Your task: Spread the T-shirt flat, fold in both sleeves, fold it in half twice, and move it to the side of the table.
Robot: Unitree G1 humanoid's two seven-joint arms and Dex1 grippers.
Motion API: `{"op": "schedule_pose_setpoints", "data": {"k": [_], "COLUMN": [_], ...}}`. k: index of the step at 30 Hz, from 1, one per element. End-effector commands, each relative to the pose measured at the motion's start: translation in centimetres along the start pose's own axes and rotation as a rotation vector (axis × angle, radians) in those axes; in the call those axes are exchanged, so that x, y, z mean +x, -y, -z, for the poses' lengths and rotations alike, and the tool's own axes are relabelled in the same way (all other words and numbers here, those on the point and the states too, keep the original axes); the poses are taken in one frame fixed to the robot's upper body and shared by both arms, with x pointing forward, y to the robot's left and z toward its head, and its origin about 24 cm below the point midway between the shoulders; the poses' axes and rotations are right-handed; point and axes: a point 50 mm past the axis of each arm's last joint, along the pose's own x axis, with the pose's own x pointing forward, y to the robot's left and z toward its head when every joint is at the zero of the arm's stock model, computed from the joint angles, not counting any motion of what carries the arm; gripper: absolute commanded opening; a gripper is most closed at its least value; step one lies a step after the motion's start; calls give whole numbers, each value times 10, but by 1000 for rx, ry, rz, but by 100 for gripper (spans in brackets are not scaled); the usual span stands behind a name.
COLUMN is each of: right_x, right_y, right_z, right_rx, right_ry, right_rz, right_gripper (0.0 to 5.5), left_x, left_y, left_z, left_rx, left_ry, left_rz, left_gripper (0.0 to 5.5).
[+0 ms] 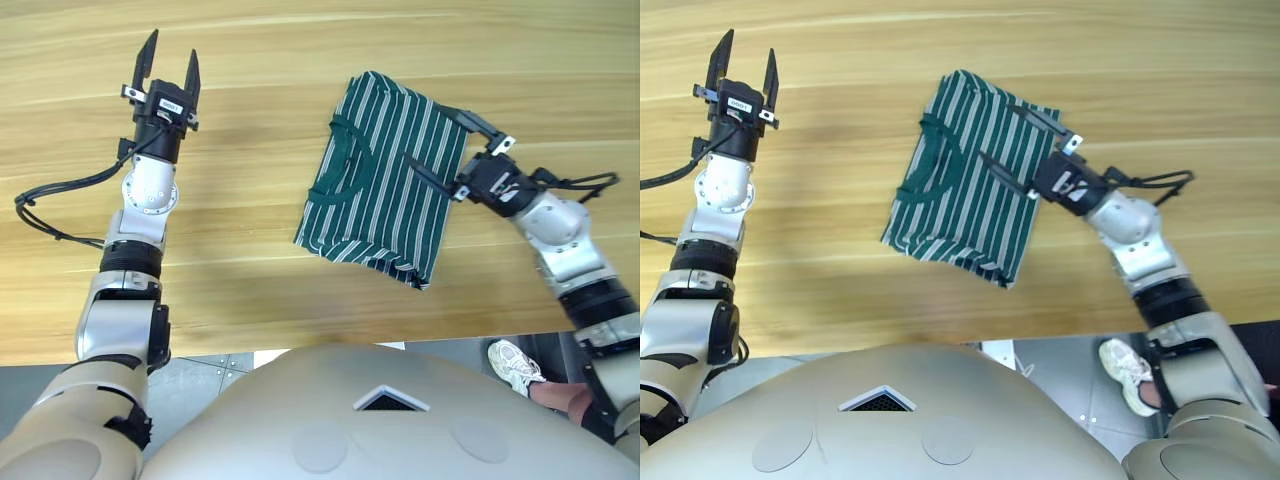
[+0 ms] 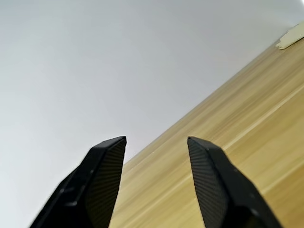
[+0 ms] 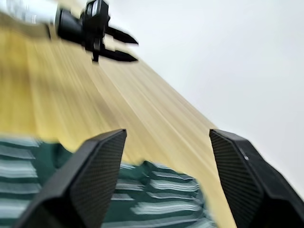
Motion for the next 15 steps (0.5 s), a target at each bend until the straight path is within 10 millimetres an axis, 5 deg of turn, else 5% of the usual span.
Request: {"op": "schedule_pose_setpoints", "data": {"k": [1,7,15], "right_x": [-2,-15,-24], "right_y": [-41,-87,-95], "right_z": [8,15,16], "right_rx": [62,64,73], "right_ry": [-100,-191,-238], "right_rz": [-54,-229,-281], "right_gripper": [322,322,322], "left_x": [-16,-22,-23], "left_y": [7,13,15], "left_z": [0,-1,3], "left_rx": [-27,-45,-54], "left_ry": [-15,-28,-50], "left_rz": [12,40,46], "left_gripper": [239,239,239]}}
